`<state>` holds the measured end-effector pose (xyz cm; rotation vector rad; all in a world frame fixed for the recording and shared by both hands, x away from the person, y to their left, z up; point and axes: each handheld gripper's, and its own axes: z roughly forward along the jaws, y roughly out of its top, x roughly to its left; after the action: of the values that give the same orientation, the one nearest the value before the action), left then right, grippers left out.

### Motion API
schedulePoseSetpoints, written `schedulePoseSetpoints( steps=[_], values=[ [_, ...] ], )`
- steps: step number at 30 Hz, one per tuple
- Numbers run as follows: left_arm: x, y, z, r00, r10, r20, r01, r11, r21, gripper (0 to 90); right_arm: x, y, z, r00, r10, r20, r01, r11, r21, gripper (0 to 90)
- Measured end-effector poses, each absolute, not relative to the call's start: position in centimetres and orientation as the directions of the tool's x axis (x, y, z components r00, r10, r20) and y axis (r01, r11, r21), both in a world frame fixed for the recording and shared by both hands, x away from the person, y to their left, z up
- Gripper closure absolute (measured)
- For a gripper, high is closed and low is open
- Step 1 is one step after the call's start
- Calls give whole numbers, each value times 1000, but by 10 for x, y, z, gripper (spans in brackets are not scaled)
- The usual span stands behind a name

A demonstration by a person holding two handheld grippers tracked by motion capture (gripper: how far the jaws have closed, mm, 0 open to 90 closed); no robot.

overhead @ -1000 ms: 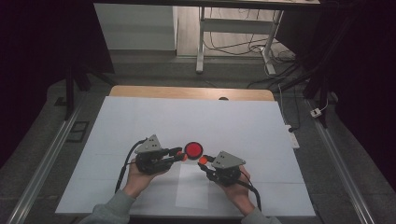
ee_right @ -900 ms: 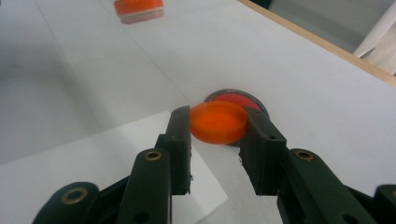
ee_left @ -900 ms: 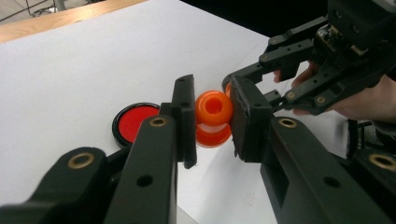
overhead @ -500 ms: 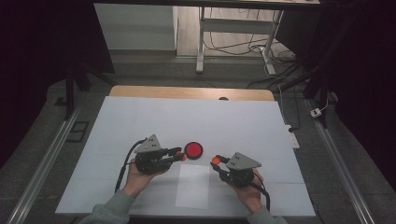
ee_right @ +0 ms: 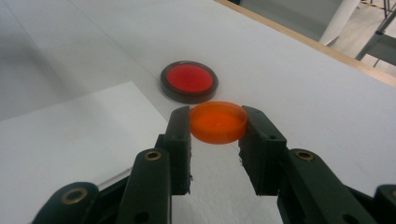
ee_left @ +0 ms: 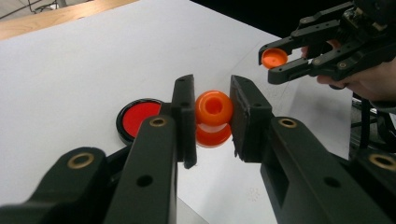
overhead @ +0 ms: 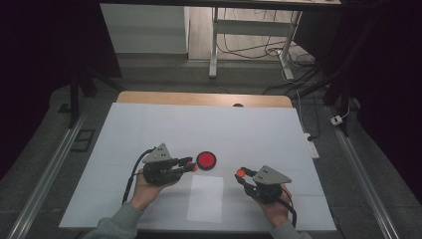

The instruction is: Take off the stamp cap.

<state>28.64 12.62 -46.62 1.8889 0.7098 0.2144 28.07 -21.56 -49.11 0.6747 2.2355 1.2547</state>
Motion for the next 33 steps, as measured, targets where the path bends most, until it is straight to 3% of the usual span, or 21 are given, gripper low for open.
schedulePoseSetpoints(
  steps=[13,33],
  values=[
    [287,128,-466,803,570,-174,378,-262,888,726,276,-252,-491,-709,689,-153,215,418,883,644],
    [293,127,-468,796,582,-166,377,-262,888,726,280,-253,-492,-705,692,-155,219,421,880,644]
  ],
)
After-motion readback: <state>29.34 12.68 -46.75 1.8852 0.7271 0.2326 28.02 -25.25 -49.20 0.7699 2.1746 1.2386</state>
